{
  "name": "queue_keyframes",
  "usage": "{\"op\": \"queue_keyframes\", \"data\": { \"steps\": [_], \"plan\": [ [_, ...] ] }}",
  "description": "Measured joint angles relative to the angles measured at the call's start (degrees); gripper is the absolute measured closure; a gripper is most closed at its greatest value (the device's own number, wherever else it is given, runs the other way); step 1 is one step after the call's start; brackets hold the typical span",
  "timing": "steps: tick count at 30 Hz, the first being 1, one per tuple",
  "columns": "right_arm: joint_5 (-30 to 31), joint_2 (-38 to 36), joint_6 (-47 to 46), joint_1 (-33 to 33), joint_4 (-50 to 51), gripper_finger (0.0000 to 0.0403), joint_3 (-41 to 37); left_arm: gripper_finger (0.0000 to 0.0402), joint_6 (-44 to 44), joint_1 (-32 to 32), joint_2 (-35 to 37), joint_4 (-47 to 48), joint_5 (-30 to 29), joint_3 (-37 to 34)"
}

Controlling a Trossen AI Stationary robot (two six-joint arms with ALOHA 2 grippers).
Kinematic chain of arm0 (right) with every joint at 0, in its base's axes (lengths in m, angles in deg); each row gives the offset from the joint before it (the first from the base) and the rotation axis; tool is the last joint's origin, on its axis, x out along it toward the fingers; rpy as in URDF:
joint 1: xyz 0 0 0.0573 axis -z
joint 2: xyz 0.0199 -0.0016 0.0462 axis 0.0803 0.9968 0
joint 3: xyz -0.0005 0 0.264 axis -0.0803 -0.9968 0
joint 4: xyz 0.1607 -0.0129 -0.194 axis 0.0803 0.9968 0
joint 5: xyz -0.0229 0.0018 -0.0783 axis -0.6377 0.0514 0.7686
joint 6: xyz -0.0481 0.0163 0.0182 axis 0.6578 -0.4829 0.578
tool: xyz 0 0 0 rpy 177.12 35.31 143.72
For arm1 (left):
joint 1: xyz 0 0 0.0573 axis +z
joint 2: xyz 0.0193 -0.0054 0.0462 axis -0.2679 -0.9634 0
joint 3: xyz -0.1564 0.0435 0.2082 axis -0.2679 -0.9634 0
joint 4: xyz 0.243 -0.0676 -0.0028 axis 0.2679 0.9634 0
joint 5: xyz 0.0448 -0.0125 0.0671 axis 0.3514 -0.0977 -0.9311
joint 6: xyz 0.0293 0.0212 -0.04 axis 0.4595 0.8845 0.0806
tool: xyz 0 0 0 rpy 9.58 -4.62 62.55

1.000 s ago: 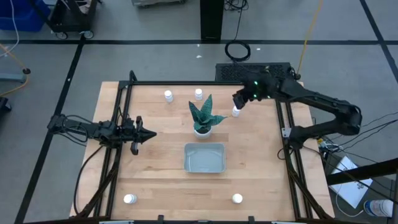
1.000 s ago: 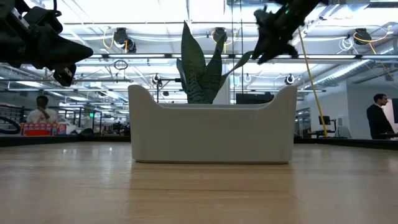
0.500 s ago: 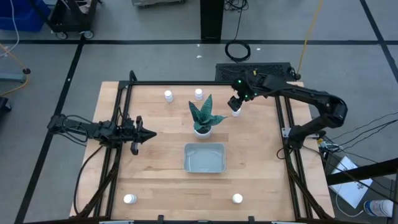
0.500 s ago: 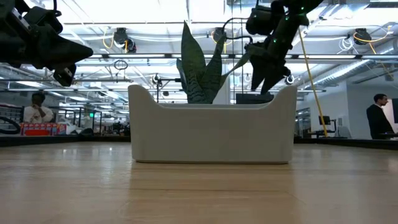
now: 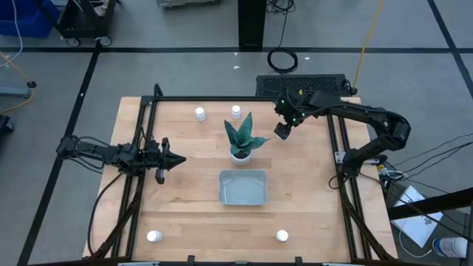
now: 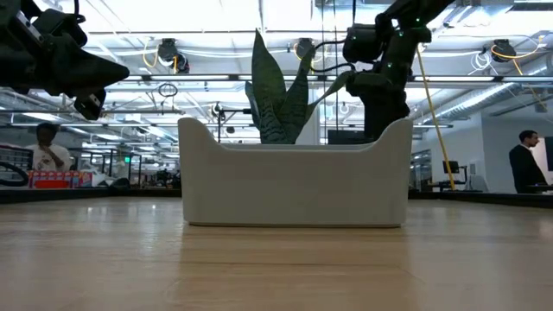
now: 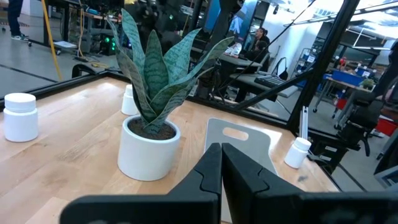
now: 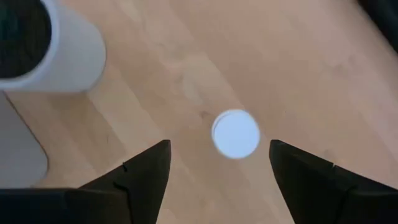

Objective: Pick and place pill bottles into a basket
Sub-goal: Put the white pill bottle into the gray bin

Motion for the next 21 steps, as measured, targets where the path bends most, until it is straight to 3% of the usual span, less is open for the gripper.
{"op": "queue_keyframes", "data": {
  "steps": [21],
  "plan": [
    [1.8, 0.0, -4.6, 0.4, -15.0, 0.0139, -12.2, 0.0389, 0.0, 0.0, 0.0, 0.0, 0.0, 0.0]
  ]
}}
